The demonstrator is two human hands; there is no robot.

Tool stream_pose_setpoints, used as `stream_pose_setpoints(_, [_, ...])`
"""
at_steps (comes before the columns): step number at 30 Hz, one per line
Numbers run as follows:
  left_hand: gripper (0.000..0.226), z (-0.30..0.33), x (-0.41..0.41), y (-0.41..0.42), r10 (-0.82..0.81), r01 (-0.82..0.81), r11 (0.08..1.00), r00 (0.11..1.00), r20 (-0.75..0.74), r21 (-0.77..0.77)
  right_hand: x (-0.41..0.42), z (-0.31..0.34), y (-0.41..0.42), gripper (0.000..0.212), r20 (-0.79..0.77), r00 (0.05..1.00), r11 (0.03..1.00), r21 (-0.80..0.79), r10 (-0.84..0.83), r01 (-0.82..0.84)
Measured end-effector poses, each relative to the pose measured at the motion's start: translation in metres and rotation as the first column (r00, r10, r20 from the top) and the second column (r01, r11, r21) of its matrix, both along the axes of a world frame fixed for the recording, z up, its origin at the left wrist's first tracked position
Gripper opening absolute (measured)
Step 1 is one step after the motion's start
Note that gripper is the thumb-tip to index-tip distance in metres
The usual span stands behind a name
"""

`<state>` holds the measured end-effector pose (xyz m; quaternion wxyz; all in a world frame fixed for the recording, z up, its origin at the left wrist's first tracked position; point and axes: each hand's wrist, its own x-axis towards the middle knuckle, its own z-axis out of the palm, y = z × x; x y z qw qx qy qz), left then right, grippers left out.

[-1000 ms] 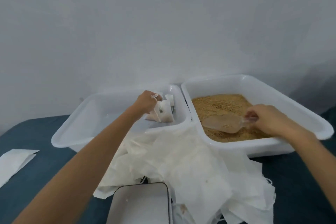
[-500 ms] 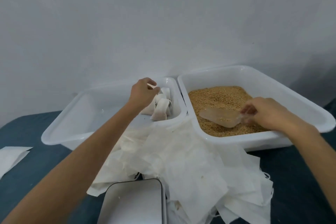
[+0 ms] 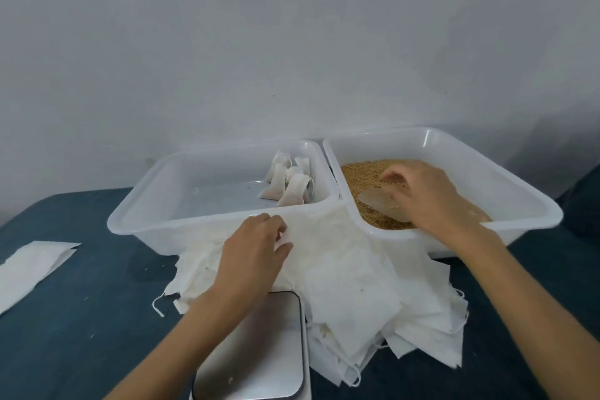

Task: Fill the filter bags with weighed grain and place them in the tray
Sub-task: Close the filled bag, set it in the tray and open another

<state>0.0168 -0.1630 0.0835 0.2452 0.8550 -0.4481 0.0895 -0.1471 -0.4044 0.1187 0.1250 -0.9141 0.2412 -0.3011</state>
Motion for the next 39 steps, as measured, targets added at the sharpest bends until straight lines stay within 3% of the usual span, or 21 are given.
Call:
stream_pose_setpoints(1, [0.008,0.000,0.000,-0.001,-0.004,0.004,0.999,1.000,-0.015,-0.053,0.007,0.001,0.016,0.018,0.060,0.996,0.997,0.028,0.071,-0.073])
stream_pose_setpoints(5, [0.021,0.002,0.006,0.010,-0.081,0.020,0.916,0.988,-0.135,-0.401,0.032,-0.003,0.076,0.018,0.266,0.906,0.903,0.190,0.329,-0.384])
stream_pose_setpoints(8, [0.010,-0.002,0.008,0.020,-0.246,-0.028,0.814,0.888,-0.389,-0.580,0.048,-0.016,0.104,0.030,0.396,0.842,0.793,0.342,0.366,-0.505])
stream_pose_setpoints(10, [0.009,-0.003,0.010,0.023,-0.300,-0.078,0.775,0.829,-0.473,-0.627,0.055,-0.024,0.112,0.036,0.440,0.822,0.700,0.455,0.361,-0.551])
stream_pose_setpoints(13, [0.015,-0.007,0.012,0.023,-0.229,-0.077,0.803,0.875,-0.426,-0.591,0.060,-0.035,0.114,0.024,0.421,0.829,0.681,0.486,0.367,-0.548])
stream_pose_setpoints(16, [0.022,-0.011,0.011,0.022,-0.130,-0.031,0.835,0.959,-0.253,-0.549,0.061,-0.042,0.113,0.009,0.431,0.854,0.744,0.458,0.292,-0.486])
stream_pose_setpoints(19, [0.029,-0.016,0.010,0.021,-0.043,-0.012,0.863,0.994,-0.098,-0.504,0.060,-0.045,0.114,0.008,0.431,0.866,0.790,0.425,0.253,-0.442])
stream_pose_setpoints(23, [0.019,-0.015,0.008,0.025,-0.080,-0.013,0.801,0.988,-0.128,-0.599,0.056,-0.045,0.115,0.010,0.476,0.858,0.825,0.395,0.193,-0.405])
stream_pose_setpoints(25, [0.022,-0.014,0.009,0.024,-0.134,-0.125,0.752,0.932,-0.337,-0.647,0.054,-0.044,0.116,0.019,0.496,0.845,0.753,0.473,0.201,-0.457])
stream_pose_setpoints(28, [0.017,-0.009,0.008,0.025,-0.309,-0.277,0.677,0.734,-0.605,-0.681,0.052,-0.043,0.118,0.027,0.453,0.853,0.650,0.572,0.260,-0.501])
stream_pose_setpoints(30, [0.014,-0.008,0.005,0.024,-0.383,-0.280,0.689,0.643,-0.664,-0.668,0.053,-0.044,0.119,0.019,0.430,0.845,0.583,0.614,0.319,-0.532])
stream_pose_setpoints(32, [0.015,-0.011,0.004,0.023,-0.410,-0.239,0.713,0.620,-0.668,-0.660,0.054,-0.044,0.121,0.008,0.467,0.831,0.493,0.670,0.301,-0.555])
stream_pose_setpoints(36, [0.019,-0.018,0.002,0.020,-0.445,-0.215,0.740,0.554,-0.704,-0.638,0.051,-0.040,0.116,0.012,0.551,0.822,0.405,0.725,0.143,-0.557])
stream_pose_setpoints(39, [0.011,-0.019,0.002,0.021,-0.479,-0.278,0.735,0.432,-0.764,-0.618,0.049,-0.038,0.111,0.021,0.519,0.834,0.335,0.765,0.184,-0.550])
